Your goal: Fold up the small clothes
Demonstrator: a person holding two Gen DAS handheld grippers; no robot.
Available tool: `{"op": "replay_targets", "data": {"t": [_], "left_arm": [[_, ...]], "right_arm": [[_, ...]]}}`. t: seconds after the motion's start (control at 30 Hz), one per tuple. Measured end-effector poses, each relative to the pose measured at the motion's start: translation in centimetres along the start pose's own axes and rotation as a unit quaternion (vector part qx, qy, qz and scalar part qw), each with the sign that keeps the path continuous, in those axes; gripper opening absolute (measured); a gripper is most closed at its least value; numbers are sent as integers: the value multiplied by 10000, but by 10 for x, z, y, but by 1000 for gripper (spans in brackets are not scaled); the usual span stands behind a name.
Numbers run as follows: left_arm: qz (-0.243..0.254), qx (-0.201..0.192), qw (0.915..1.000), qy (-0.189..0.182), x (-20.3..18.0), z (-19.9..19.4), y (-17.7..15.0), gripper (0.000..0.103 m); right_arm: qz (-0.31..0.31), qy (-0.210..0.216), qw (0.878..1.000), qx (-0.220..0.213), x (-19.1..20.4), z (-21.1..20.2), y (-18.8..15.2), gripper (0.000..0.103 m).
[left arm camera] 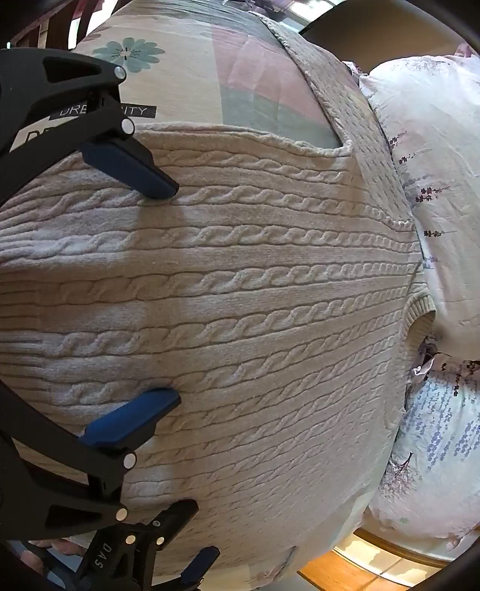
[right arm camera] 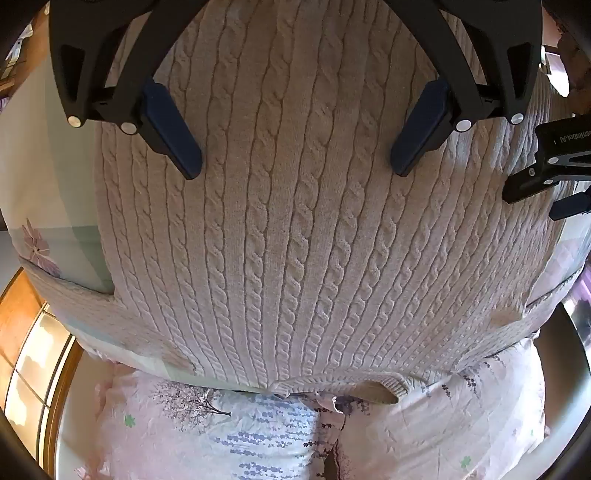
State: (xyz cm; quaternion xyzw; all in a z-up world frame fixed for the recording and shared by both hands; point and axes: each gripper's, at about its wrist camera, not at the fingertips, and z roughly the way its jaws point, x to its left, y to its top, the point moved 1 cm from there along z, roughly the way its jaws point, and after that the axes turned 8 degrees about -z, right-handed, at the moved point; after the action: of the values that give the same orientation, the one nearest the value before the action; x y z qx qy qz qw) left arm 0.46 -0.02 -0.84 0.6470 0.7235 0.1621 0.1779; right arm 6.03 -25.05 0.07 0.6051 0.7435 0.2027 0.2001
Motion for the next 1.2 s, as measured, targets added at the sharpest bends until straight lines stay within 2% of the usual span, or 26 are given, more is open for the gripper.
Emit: {"op": "replay_targets", "data": {"t": [1.2], "left_arm": [[-8,-86,10000,-25,1,-3,-3,101]], "right_arm": [[58,-33,9999,90,1,1,-1,102]]}}
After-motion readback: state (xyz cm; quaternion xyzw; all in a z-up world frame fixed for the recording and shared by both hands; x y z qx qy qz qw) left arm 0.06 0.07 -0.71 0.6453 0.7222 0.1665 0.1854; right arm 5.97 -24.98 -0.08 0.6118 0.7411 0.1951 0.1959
